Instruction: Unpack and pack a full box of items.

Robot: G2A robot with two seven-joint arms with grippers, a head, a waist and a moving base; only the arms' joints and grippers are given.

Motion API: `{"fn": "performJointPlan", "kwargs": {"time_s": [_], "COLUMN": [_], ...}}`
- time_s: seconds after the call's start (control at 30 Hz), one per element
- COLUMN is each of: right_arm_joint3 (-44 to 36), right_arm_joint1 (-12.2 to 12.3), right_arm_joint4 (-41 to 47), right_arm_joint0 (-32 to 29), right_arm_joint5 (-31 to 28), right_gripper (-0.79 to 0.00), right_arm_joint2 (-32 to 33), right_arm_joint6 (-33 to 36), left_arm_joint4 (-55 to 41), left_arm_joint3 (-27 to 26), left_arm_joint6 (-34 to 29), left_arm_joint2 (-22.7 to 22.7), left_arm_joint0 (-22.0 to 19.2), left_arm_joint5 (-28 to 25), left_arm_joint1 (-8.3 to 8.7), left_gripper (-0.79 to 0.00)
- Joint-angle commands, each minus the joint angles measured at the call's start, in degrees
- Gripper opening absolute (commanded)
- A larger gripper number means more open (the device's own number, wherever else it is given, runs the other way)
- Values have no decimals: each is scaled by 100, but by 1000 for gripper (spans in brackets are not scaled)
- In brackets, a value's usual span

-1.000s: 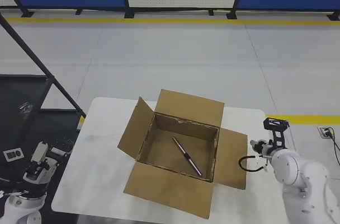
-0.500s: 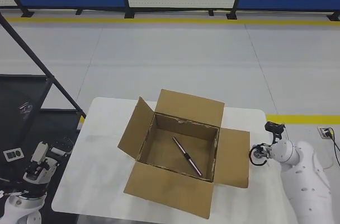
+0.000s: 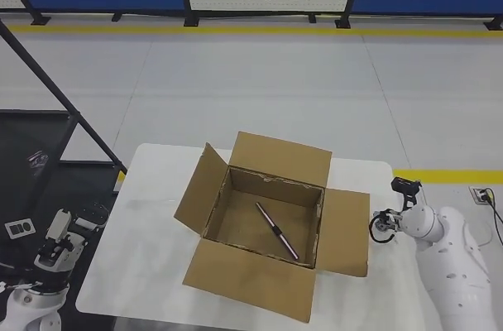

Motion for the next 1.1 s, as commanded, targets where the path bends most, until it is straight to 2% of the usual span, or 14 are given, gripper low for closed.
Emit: {"fn": "performJointPlan", "kwargs": {"time_s": [0.0, 0.1, 0.33, 0.43, 0.57, 0.67, 0.77, 0.83, 0.9, 1.0, 1.07], "right_arm_joint3": [-88, -287, -1540, -2424, -4162, -5389, -6153, -6302, -6147, -5417, -4664], "right_arm_joint1": [6, 22, 96, 129, 124, 110, 92, 84, 76, 1, -87], "right_arm_joint4": [-5, -34, -174, -335, -461, -458, -744, -556, -447, 39, 183], "right_arm_joint0": [-18, -79, -556, -879, -1580, -2102, -2374, -2349, -2068, -1375, -789], "right_arm_joint5": [32, 105, 343, 584, 1039, 865, 705, 149, -392, -1122, -1361], "right_gripper": [-142, -15, 0, 0, 0, 0, 0, 0, 0, 0, 0], "right_arm_joint2": [-17, -13, 178, 306, 395, 222, -223, -610, -993, -1775, -2358], "right_arm_joint6": [35, 32, 223, 332, 49, -259, -461, -378, -158, 155, 433], "left_arm_joint4": [0, 0, 0, 0, 0, 0, 0, 0, 0, 0, 0], "left_arm_joint3": [0, 0, 0, 0, 0, 0, 0, 0, 0, 0, 0], "left_arm_joint6": [0, 0, 0, 0, 0, 0, 0, 0, 0, 0, 0], "left_arm_joint2": [0, 0, 0, 0, 0, 0, 0, 0, 0, 0, 0], "left_arm_joint0": [0, 0, 0, 0, 0, 0, 0, 0, 0, 0, 0], "left_arm_joint5": [0, 0, 0, 0, 0, 0, 0, 0, 0, 0, 0], "left_arm_joint1": [0, 0, 0, 0, 0, 0, 0, 0, 0, 0, 0], "left_gripper": [0, 0, 0, 0, 0, 0, 0, 0, 0, 0, 0]}}
